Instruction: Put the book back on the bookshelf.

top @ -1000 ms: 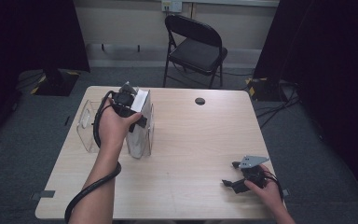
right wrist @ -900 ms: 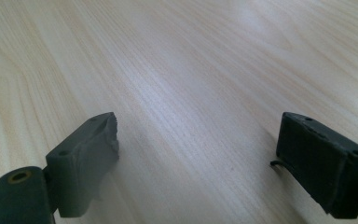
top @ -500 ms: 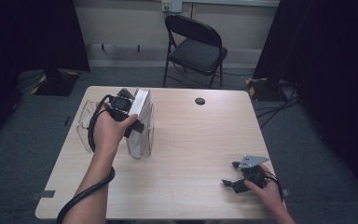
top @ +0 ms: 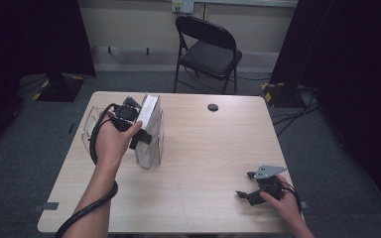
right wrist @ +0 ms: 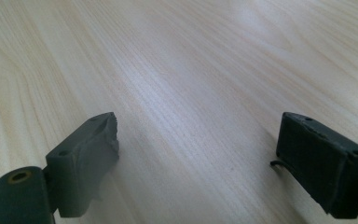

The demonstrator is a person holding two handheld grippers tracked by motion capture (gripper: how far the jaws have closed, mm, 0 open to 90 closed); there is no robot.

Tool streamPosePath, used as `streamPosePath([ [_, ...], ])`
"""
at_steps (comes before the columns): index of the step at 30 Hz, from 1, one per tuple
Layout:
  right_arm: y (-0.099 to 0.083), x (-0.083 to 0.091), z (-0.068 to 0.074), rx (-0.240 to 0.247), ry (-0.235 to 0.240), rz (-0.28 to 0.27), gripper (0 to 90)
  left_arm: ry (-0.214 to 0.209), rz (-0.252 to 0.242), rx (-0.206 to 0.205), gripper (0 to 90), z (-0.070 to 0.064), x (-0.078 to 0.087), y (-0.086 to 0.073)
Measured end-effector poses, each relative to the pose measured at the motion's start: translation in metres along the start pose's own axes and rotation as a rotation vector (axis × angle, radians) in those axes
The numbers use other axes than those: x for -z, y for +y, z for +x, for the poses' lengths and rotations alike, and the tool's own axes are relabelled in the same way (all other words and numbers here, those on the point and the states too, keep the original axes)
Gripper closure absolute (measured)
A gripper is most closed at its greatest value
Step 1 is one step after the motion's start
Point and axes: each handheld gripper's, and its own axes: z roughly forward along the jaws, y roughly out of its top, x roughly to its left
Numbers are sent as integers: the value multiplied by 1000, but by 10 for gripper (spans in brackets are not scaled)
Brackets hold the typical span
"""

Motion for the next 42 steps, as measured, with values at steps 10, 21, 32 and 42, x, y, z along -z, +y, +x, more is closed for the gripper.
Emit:
streamPosePath([
  [10, 0, 0, 0, -2, 0, 0, 120, -15, -10, -14, 157, 2, -1, -10],
  [21, 0, 0, 0, -1, 0, 0, 120, -29, -12, -11, 158, 2, -1, -20],
  [32, 0, 0, 0, 1, 0, -1, 120, -61, -13, -34, 159, -4, -7, -32],
  [42, 0, 0, 0, 1, -1, -1, 120, -85, -21, -51, 161, -12, -13, -42],
])
